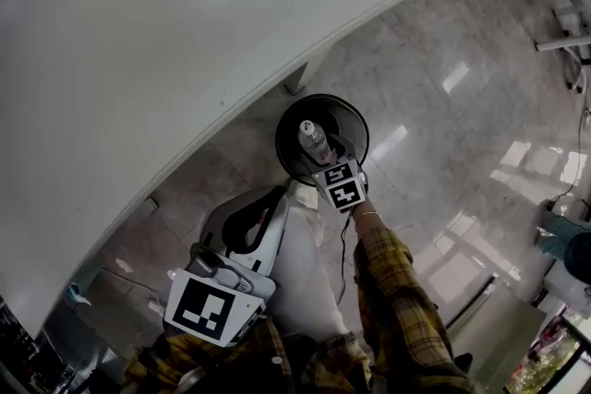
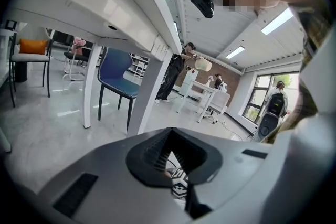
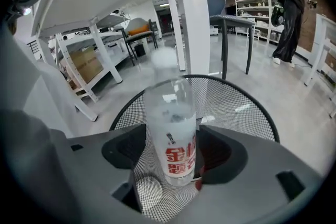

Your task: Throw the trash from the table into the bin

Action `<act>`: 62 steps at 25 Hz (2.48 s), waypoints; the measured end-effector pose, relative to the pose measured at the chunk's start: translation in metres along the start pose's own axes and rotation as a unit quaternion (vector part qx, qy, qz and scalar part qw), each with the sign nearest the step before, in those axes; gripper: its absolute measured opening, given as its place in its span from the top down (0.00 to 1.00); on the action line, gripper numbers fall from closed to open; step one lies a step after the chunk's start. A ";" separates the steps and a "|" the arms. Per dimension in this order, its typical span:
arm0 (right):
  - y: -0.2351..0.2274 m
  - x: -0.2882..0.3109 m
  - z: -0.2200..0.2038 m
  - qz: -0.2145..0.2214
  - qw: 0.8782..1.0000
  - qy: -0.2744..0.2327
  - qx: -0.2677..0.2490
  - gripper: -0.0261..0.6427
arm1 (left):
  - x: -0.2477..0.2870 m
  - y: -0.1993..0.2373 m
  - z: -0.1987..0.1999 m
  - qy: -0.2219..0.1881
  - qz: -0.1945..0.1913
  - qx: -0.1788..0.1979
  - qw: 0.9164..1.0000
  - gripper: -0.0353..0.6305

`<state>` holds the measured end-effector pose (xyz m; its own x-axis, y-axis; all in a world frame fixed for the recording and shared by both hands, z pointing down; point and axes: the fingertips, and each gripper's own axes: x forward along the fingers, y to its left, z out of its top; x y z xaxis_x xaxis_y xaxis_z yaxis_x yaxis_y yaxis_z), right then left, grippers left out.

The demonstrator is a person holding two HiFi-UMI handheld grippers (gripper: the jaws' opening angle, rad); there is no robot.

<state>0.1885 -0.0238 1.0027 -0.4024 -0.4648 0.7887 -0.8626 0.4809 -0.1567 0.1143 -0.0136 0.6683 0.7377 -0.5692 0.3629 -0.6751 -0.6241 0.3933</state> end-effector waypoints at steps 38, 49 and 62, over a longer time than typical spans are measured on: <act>0.063 -0.287 0.184 -0.016 0.996 -0.045 0.074 0.63 | -0.099 -0.123 0.254 -0.028 -0.040 -0.007 0.999 0.94; 0.079 -0.386 0.282 -0.003 0.993 -0.113 0.030 0.86 | -0.138 -0.133 0.342 -0.090 -0.011 0.007 0.996 0.94; 0.184 -0.518 0.476 0.108 0.943 -0.305 -0.077 0.96 | -0.225 -0.122 0.404 -0.173 0.091 0.025 0.980 0.94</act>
<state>0.0920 -0.0482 0.2824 -0.7060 -0.6622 0.2511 -0.7042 0.6941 -0.1494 0.0312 -0.0260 0.1972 0.5668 -0.8162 0.1122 -0.8015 -0.5149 0.3040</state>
